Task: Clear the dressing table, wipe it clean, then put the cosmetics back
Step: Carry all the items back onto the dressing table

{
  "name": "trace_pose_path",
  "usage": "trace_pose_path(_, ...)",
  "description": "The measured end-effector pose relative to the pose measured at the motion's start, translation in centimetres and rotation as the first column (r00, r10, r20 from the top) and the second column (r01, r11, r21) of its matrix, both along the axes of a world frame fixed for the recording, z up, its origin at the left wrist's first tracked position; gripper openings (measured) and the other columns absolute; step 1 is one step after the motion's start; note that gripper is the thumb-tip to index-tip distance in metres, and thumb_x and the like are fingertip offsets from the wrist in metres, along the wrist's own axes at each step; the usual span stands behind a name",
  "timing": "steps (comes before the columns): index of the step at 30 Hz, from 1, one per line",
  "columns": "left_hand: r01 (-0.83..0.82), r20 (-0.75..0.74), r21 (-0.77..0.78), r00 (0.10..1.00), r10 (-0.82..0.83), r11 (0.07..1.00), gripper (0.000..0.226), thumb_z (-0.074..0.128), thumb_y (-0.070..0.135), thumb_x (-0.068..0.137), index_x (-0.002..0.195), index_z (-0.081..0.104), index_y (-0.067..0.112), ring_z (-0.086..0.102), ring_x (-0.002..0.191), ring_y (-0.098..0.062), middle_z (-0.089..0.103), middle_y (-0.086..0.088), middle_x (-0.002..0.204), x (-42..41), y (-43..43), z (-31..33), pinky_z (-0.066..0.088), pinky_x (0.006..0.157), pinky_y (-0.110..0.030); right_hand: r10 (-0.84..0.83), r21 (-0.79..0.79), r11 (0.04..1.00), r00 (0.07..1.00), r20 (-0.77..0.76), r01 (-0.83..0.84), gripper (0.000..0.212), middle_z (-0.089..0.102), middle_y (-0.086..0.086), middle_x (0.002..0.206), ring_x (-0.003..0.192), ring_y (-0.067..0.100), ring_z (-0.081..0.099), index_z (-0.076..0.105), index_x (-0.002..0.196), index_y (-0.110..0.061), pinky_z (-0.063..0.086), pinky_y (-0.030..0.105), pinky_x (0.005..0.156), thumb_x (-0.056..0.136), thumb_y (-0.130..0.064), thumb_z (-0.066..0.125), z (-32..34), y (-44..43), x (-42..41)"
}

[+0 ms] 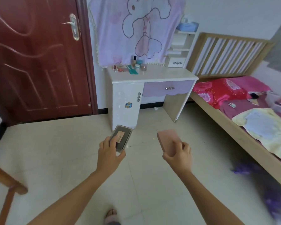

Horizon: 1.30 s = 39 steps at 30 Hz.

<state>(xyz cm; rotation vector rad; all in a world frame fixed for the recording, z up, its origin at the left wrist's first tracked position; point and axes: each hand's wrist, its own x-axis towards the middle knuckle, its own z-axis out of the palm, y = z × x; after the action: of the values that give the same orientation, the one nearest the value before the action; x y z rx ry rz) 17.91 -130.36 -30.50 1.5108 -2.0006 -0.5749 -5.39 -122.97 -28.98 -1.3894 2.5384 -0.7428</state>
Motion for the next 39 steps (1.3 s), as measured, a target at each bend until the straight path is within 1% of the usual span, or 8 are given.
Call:
trace_pose_path(7,0.015,-0.022,0.029,1.0,-0.015,0.999,0.055,0.066,0.021,0.079,0.129,0.045,0.007,0.039,0.111,-0.035,0.047,-0.015,0.124,-4.9,-6.5,-1.1,0.037,0.091,-0.04,-0.084,0.007,0.996,0.996,-0.043,0.084,0.059,0.04,0.013,0.127,0.111,0.029,0.037,0.047,0.121,-0.011,0.038,0.039,0.095,0.071,-0.036,0.067,-0.4,-4.0,-5.1)
trace_pose_path(14,0.027,-0.044,0.07,0.999,-0.024,0.997,0.055,0.066,0.021,0.079,0.128,0.045,0.008,0.039,0.11,-0.033,0.048,-0.014,0.123,-10.0,-16.0,-1.8,0.038,0.089,-0.039,-0.068,0.047,0.996,0.995,-0.073,0.072,0.063,0.038,0.009,0.127,0.111,0.025,0.036,0.045,0.124,-0.016,0.04,0.038,0.094,0.071,-0.04,0.067,0.2,-14.1,-9.3)
trace_pose_path(17,0.033,-0.049,0.074,0.998,-0.03,0.997,0.056,0.063,0.026,0.08,0.13,0.043,0.009,0.038,0.111,-0.032,0.047,-0.013,0.125,-11.4,-20.0,-1.8,0.038,0.091,-0.038,-0.07,0.054,0.996,0.994,-0.079,0.075,0.064,0.038,0.009,0.128,0.111,0.025,0.036,0.044,0.125,-0.016,0.04,0.037,0.095,0.071,-0.04,0.067,0.2,-18.2,-10.3)
trace_pose_path(21,0.02,-0.052,0.115,0.999,-0.014,0.993,0.066,0.046,0.04,0.072,0.129,0.044,0.009,0.039,0.111,-0.031,0.047,-0.013,0.125,-13.1,-23.9,-2.0,0.038,0.091,-0.038,-0.064,0.102,0.992,0.994,-0.085,0.073,0.063,0.037,0.008,0.128,0.111,0.024,0.037,0.044,0.126,-0.017,0.04,0.036,0.094,0.072,-0.042,0.065,-0.7,-21.9,-11.4)
trace_pose_path(24,0.026,-0.031,0.143,0.999,-0.022,0.989,0.064,0.046,0.044,0.075,0.13,0.043,0.009,0.038,0.112,-0.031,0.046,-0.012,0.126,-14.2,-25.6,-3.0,0.037,0.092,-0.037,-0.05,0.149,0.987,0.996,-0.075,0.061,0.062,0.037,0.009,0.128,0.111,0.025,0.037,0.044,0.126,-0.018,0.038,0.034,0.095,0.072,-0.041,0.064,-2.0,-23.7,-12.4)
trace_pose_path(27,0.015,-0.015,0.171,1.0,-0.012,0.985,0.079,0.032,0.057,0.068,0.13,0.044,0.01,0.04,0.11,-0.032,0.047,-0.012,0.124,-15.6,-27.6,-3.9,0.038,0.089,-0.037,-0.043,0.168,0.984,0.996,-0.072,0.055,0.062,0.037,0.009,0.129,0.113,0.025,0.036,0.045,0.125,-0.018,0.037,0.034,0.097,0.072,-0.041,0.064,-2.7,-26.5,-14.0)
trace_pose_path(33,0.001,0.014,0.145,1.0,-0.003,0.989,0.065,0.045,0.045,0.077,0.132,0.04,0.012,0.037,0.108,-0.028,0.045,-0.011,0.126,-20.2,-33.9,-4.0,0.036,0.089,-0.032,0.026,0.112,0.993,0.998,-0.058,-0.019,0.063,0.038,0.009,0.128,0.111,0.025,0.037,0.045,0.126,-0.016,0.039,0.036,0.096,0.071,-0.041,0.066,-3.1,-34.3,-19.0)
trace_pose_path(39,-0.073,-0.001,0.115,0.997,0.074,0.991,0.072,0.04,0.046,0.07,0.133,0.039,0.011,0.036,0.113,-0.029,0.042,-0.011,0.131,-27.8,-41.3,-3.0,0.035,0.094,-0.035,0.072,0.058,0.996,0.997,-0.016,-0.071,0.061,0.039,0.011,0.124,0.109,0.028,0.038,0.048,0.122,-0.014,0.042,0.038,0.09,0.069,-0.038,0.067,-2.5,-42.7,-26.1)
